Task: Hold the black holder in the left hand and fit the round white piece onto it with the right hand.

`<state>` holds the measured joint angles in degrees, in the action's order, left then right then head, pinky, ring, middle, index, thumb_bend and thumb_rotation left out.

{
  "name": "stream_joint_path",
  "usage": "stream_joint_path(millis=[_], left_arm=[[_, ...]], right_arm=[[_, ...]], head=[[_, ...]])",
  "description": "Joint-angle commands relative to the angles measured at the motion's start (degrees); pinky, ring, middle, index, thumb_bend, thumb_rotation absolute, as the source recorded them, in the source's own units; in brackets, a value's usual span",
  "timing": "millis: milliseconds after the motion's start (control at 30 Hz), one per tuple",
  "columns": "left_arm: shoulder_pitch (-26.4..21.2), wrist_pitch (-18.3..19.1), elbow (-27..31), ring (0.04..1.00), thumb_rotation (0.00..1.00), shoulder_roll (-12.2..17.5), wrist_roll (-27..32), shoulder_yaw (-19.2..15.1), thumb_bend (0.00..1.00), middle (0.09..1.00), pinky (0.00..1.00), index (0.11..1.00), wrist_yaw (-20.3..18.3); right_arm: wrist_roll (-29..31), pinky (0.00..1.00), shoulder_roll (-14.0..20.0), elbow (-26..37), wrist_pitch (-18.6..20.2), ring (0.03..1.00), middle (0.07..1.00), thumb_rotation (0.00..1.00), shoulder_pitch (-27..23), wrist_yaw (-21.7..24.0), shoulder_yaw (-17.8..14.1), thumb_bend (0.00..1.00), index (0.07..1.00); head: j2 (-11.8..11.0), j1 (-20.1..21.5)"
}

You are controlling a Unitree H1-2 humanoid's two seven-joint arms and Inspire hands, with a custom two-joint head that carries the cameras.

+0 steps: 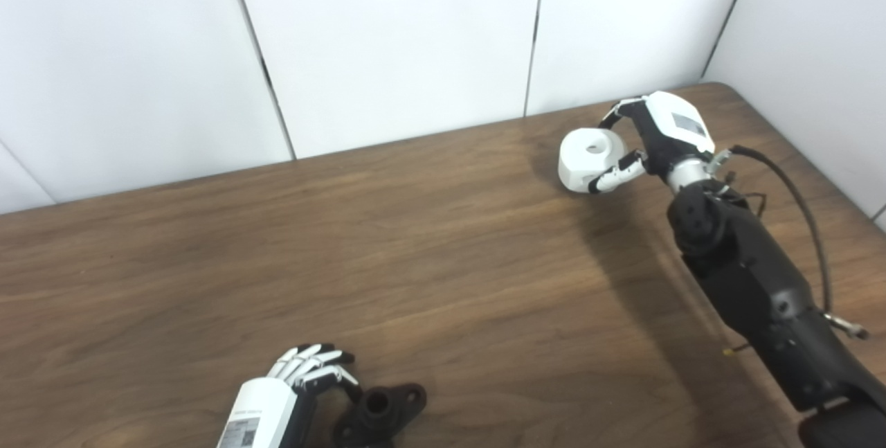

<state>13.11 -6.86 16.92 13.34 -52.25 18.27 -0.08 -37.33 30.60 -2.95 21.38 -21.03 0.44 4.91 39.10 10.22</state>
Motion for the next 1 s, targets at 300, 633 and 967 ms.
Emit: stream_joint_path(millis=[300,633,967], left_arm=[[-1.2,5.3,0.2,0.871,0.05,-3.0,-5.4,3.1,0.52,0.785,0.91,0.486,-3.5],[-2.9,6.9,-0.7,0.883,0.05,-3.0,-6.4,4.2,0.52,0.797,0.93,0.486,-3.5],[-3.6,7.3,-0.9,0.886,0.06,-2.8,-6.3,4.2,0.52,0.797,0.93,0.487,-3.9]], right_arm=[[2.3,0.96,0.9,25.1,-1.0,0.903,0.811,0.13,9.1,9.7,0.0,0.52,0.483],[0.5,0.99,-4.3,36.5,0.5,0.896,0.806,0.14,13.3,17.1,3.6,0.53,0.481],[-0.6,1.00,-8.5,40.3,-1.4,0.909,0.803,0.13,17.6,20.2,6.9,0.52,0.481]], head=[[3.5,-8.2],[5.9,-8.5],[6.8,-7.3]])
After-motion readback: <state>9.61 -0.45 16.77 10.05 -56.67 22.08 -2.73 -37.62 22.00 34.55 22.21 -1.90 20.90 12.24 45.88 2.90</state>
